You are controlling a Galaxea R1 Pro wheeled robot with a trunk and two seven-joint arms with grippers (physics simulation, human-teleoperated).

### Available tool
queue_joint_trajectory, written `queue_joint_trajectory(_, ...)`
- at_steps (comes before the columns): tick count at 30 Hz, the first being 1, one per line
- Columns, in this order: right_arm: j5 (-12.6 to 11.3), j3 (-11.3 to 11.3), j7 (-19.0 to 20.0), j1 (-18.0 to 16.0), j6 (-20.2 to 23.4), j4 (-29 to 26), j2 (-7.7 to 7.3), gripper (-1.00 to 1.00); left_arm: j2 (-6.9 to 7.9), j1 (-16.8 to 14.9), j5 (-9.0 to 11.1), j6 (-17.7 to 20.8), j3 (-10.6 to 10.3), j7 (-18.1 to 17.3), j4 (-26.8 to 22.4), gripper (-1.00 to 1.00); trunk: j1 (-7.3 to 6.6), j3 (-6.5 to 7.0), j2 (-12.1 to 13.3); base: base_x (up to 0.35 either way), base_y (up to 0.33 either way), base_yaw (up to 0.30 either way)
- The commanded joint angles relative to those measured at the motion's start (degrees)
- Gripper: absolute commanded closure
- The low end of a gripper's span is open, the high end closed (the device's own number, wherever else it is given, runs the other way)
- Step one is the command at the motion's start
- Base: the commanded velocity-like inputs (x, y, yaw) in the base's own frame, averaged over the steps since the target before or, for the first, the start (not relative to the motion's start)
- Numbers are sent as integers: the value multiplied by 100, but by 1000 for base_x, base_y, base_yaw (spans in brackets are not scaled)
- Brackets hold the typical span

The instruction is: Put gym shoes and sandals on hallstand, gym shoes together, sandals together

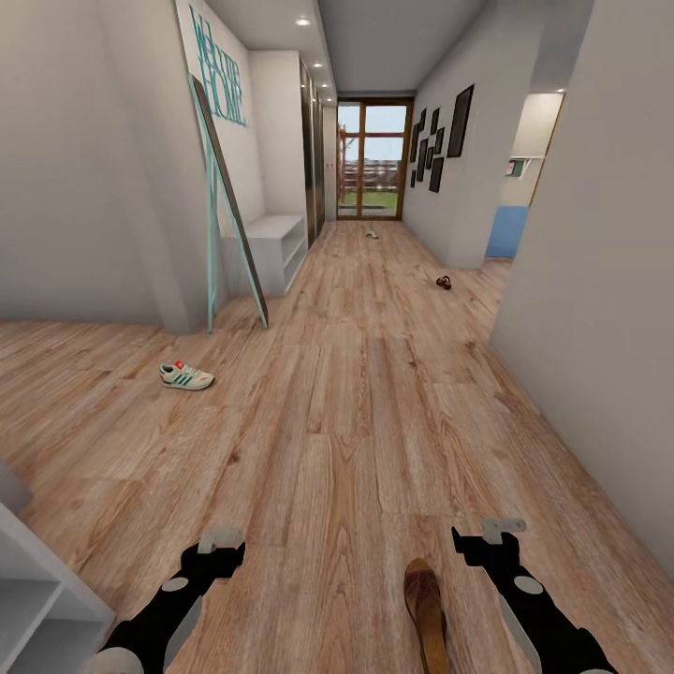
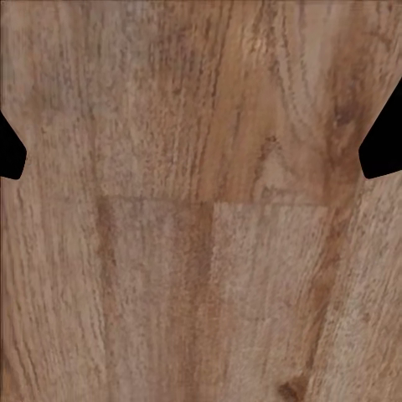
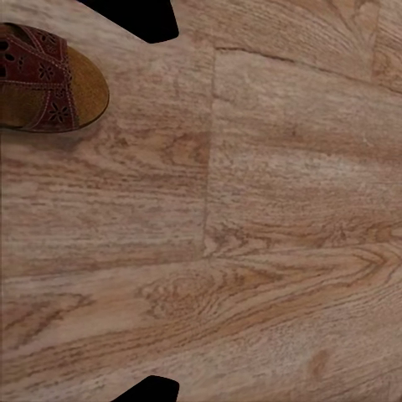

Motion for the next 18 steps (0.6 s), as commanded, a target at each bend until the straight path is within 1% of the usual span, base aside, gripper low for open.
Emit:
queue_joint_trajectory(1,3,-6,2,-2,-17,13,3,-100,-15,-22,-5,-5,9,-3,-15,-100,-1,-5,-2,0,0,0)
queue_joint_trajectory(2,2,-5,2,-2,-17,31,4,-100,-29,-65,-2,11,10,-1,-40,-100,-1,-5,-2,0,0,0)
queue_joint_trajectory(3,6,-5,2,-2,-7,141,9,-100,-62,-386,7,102,13,1,-75,-100,-1,-5,-2,0,0,0)
queue_joint_trajectory(6,2,-1,2,-2,17,247,17,-100,-70,-637,25,181,16,3,-58,-100,-1,-5,-2,0,0,0)
queue_joint_trajectory(7,-1,1,2,-2,60,303,25,-100,-78,-768,33,222,18,4,-49,-100,-1,-5,-2,0,0,0)
queue_joint_trajectory(11,-13,3,0,-2,200,346,43,-100,-102,-892,31,233,26,5,-78,-100,-1,-5,-2,0,0,0)
queue_joint_trajectory(12,-19,4,5,-2,290,351,50,-100,-132,-914,24,216,23,-2,-101,-100,-1,-5,-2,0,0,0)
queue_joint_trajectory(18,-24,4,17,-2,379,332,53,-100,-180,-923,16,199,16,-43,-109,-100,-1,-5,-2,0,0,0)
